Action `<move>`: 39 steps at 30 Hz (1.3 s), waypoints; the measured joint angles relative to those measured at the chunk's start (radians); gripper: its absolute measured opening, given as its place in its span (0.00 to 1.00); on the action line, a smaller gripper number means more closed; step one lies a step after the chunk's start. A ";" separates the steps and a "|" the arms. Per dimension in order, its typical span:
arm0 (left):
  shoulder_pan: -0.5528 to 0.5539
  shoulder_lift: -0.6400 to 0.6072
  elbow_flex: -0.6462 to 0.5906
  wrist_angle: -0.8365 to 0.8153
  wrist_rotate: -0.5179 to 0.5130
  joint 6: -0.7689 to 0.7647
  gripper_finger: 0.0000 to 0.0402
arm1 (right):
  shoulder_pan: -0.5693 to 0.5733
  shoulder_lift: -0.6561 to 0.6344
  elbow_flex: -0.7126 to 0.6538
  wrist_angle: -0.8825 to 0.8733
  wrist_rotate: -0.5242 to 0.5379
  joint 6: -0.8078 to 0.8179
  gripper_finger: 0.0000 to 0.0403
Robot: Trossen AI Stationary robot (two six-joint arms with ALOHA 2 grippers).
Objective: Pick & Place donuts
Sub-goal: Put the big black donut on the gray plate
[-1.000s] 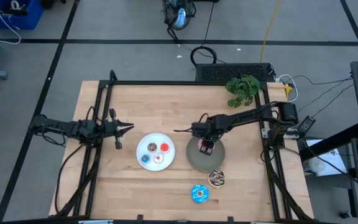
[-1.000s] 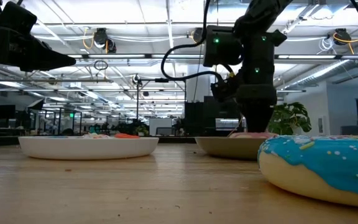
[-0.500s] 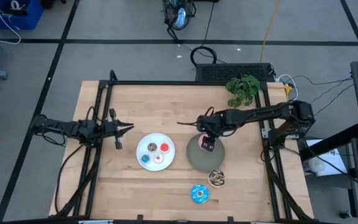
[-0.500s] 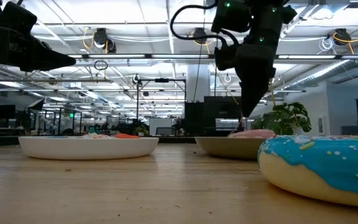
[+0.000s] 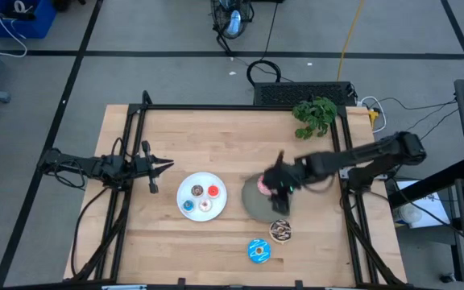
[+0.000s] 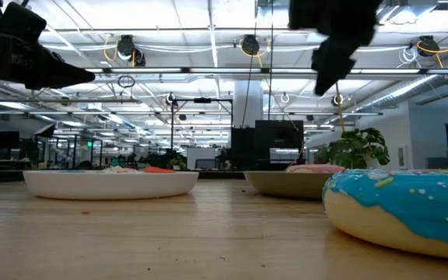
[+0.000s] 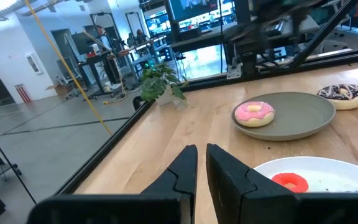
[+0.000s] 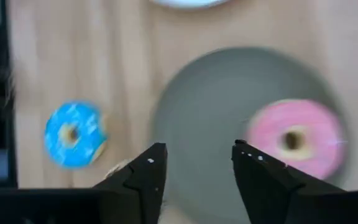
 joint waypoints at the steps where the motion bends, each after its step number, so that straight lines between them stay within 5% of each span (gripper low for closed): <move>1: 0.000 0.000 0.000 0.000 0.000 -0.001 0.10 | 0.042 0.001 0.000 -0.001 0.020 0.002 0.40; 12: 0.000 0.000 0.000 0.000 0.000 -0.021 0.10 | 0.384 0.083 0.002 0.018 0.135 0.241 0.10; 19: 0.000 0.000 0.000 0.000 0.000 -0.027 0.10 | 0.454 0.109 0.030 0.093 0.163 0.278 0.09; 29: 0.000 0.000 0.000 0.000 0.000 -0.028 0.10 | 0.496 0.254 0.287 -0.261 0.209 0.243 0.01; 39: 0.000 0.000 0.000 0.000 0.000 -0.039 0.10 | 0.489 0.386 0.306 -0.268 0.178 0.228 0.05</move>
